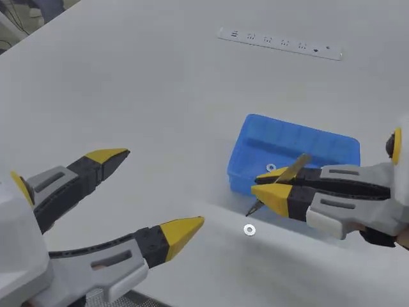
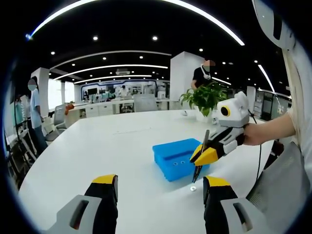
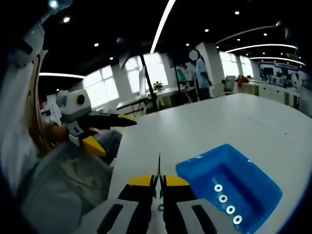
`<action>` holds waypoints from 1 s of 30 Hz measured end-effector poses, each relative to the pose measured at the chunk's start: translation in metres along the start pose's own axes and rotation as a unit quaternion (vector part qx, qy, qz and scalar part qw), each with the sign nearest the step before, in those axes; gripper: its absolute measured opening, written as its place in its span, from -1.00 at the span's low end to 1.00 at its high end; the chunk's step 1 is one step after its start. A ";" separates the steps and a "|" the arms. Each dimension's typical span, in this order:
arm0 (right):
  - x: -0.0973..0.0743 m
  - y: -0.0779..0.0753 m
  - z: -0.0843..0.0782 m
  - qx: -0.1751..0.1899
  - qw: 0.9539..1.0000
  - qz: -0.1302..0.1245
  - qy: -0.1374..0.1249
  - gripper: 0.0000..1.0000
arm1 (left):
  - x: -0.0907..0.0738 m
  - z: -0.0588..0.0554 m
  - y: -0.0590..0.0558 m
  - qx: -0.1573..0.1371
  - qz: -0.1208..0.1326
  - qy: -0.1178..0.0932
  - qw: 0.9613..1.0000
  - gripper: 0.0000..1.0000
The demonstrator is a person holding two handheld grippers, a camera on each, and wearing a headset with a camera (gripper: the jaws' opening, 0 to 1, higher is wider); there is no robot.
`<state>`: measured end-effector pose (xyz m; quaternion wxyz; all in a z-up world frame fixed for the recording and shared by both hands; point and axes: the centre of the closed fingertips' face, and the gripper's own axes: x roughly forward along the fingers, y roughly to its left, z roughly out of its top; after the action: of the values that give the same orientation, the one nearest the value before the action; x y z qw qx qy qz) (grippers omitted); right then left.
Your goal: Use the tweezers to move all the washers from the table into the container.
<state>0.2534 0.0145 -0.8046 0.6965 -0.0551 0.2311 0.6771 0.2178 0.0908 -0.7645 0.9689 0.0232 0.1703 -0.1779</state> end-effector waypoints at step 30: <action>0.012 0.009 -0.020 -0.120 0.990 -0.014 0.066 -0.93 | -0.002 0.006 0.001 -0.005 0.004 -0.017 1.000 0.44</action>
<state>0.2393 0.0183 -0.8253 0.6773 -0.1863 0.1925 0.6852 0.2187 0.0920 -0.7579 0.9725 0.0164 0.1548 -0.1735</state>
